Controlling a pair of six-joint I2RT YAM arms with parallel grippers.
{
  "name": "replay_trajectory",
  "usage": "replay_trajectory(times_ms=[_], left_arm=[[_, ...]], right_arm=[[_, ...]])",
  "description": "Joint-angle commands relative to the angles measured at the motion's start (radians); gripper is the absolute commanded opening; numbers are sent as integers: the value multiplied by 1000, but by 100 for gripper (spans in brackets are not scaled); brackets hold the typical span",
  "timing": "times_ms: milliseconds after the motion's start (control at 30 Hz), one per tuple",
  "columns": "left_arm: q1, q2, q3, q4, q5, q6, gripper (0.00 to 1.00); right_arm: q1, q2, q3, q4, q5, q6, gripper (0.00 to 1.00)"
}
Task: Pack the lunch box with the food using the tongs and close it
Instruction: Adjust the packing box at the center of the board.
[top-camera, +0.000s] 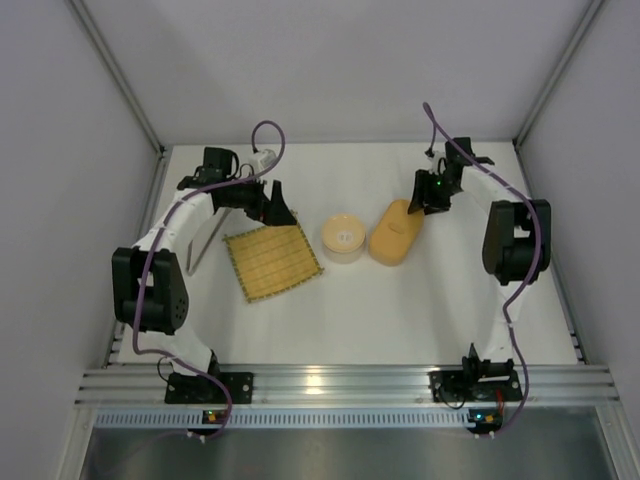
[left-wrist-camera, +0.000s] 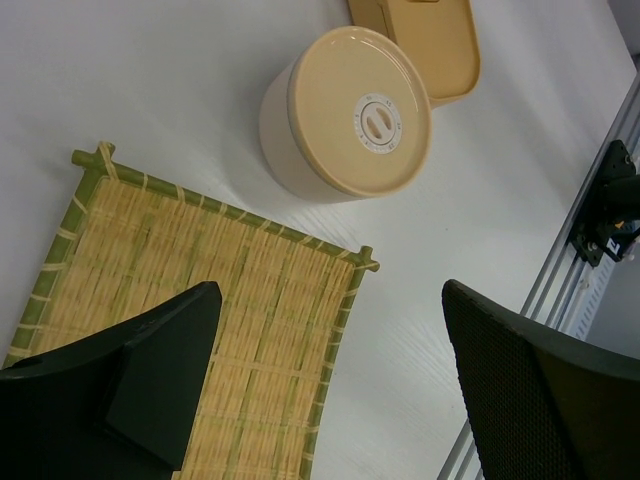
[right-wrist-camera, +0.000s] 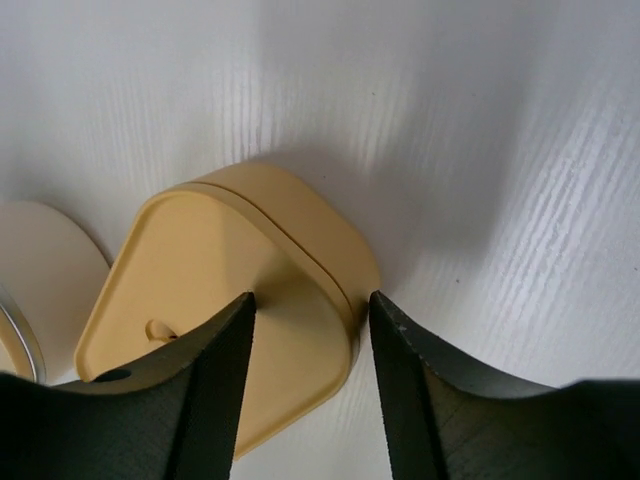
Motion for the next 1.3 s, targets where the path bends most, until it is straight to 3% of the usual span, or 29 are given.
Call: replay_trajectory(times_ms=[0,267,533,667,1267], left_arm=[[-14,19,21,22,-11,12,96],[-14,33,27,34,-11,1,96],[-28,64,30,28,-32,9,95],[-92,100,58,-1,-109,39,94],[-200,269,204,66,-193,-16,89]], right_arm=[[35,36,52,18,9,-61,47],[83,119,132,-44,-85,-228,34],[100,162,181,-120,-187,-386,32],[129,155,172,-140,-218,-435,30],[192,130,133,-130,-214,-449,31]])
